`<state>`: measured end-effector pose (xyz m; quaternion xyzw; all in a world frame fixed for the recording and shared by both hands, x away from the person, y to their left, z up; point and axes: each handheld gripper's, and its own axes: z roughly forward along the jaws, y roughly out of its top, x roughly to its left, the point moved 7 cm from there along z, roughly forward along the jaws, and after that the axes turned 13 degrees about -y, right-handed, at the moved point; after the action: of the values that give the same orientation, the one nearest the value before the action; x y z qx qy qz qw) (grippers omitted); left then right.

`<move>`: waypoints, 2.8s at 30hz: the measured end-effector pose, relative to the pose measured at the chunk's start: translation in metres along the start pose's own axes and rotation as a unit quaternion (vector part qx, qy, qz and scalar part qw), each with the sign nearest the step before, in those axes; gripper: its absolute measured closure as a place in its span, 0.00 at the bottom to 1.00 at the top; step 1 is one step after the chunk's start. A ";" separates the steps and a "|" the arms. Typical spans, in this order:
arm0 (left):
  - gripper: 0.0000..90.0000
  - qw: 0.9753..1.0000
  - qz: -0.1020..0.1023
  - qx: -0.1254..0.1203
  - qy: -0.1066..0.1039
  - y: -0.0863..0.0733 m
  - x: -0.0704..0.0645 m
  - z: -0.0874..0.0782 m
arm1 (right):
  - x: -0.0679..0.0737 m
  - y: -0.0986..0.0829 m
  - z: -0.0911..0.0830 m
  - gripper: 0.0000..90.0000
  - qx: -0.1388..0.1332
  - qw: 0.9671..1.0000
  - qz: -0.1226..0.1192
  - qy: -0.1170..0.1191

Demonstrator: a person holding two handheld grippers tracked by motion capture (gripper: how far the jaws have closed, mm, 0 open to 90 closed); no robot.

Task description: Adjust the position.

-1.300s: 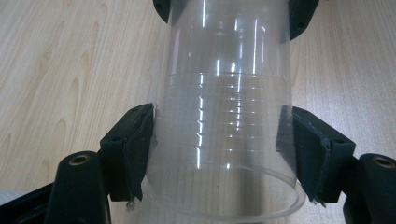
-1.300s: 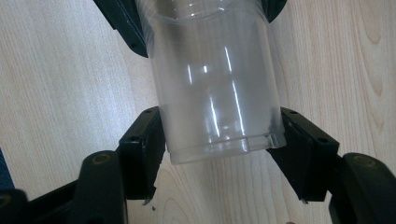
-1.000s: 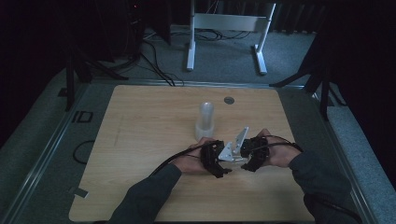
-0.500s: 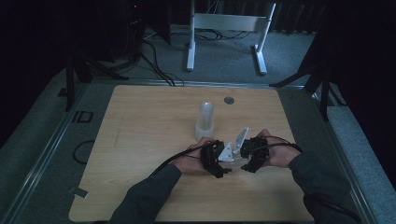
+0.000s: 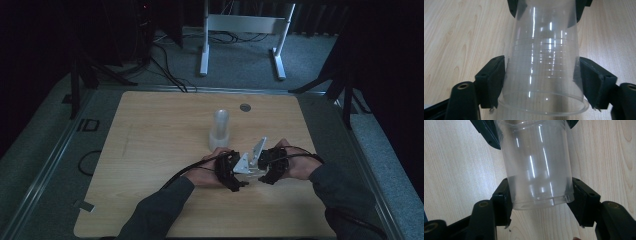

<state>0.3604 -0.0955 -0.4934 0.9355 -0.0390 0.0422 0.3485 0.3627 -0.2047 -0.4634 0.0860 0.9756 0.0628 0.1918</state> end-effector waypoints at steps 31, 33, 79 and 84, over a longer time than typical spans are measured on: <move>0.22 0.998 -0.028 -0.041 0.035 0.006 0.011 -0.011 | -0.007 -0.023 0.009 0.47 -0.009 0.996 0.084 -0.015; 0.22 0.998 -0.030 -0.046 0.038 0.007 0.012 -0.012 | -0.008 -0.025 0.010 0.47 -0.005 0.996 0.090 -0.018; 0.30 0.989 -0.091 -0.109 0.050 0.006 0.028 -0.024 | -0.027 -0.052 0.039 0.47 -0.015 0.950 0.288 -0.121; 0.30 0.988 -0.097 -0.113 0.052 0.006 0.030 -0.025 | -0.026 -0.051 0.041 0.47 -0.022 0.938 0.311 -0.151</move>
<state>0.3883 -0.0845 -0.4672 0.8861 0.0654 0.0520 0.4560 0.3951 -0.2561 -0.4999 0.3893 0.8583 0.1270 0.3095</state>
